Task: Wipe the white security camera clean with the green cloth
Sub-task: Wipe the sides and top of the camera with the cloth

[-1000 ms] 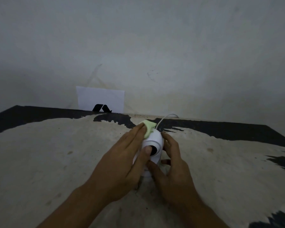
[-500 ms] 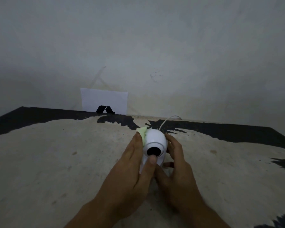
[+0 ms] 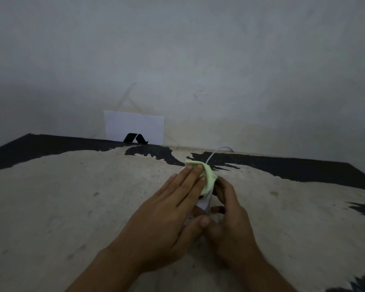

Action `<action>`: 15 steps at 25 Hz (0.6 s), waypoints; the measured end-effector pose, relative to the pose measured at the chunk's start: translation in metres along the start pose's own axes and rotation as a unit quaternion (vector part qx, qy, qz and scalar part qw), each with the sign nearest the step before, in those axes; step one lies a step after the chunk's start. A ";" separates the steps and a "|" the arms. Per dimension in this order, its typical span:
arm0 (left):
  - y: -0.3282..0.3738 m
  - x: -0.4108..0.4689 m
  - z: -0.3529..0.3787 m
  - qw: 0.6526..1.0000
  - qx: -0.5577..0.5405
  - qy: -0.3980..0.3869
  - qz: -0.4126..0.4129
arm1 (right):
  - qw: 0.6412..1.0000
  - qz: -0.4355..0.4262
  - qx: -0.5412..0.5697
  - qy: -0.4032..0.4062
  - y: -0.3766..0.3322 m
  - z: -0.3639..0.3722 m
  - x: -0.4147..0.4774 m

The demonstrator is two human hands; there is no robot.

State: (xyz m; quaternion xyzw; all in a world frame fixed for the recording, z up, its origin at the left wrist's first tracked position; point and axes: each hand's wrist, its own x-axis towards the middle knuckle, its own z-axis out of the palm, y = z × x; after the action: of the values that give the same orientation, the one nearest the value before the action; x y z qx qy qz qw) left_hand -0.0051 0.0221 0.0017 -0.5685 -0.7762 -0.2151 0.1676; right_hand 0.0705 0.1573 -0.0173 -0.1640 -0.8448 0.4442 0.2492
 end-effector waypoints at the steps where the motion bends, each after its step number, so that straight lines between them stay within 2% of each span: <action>1: -0.003 -0.004 0.001 1.000 -0.024 0.004 -0.016 | 1.000 -0.009 0.004 0.007 0.002 0.000 0.000; 5: -0.008 -0.015 0.005 0.988 -0.104 -0.018 -0.110 | 0.999 -0.040 0.003 0.034 0.005 -0.001 0.002; 10: -0.001 -0.011 0.013 0.999 0.044 -0.013 -0.004 | 0.998 -0.045 0.025 0.021 0.009 -0.001 0.003; 15: -0.007 -0.012 0.014 0.999 0.002 -0.011 -0.039 | 0.998 -0.059 0.011 0.035 0.010 0.000 0.003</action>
State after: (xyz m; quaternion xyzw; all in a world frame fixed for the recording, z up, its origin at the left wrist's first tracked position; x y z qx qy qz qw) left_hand -0.0087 0.0182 -0.0175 -0.5401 -0.7998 -0.2136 0.1519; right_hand 0.0683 0.1645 -0.0248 -0.1263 -0.8388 0.4320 0.3063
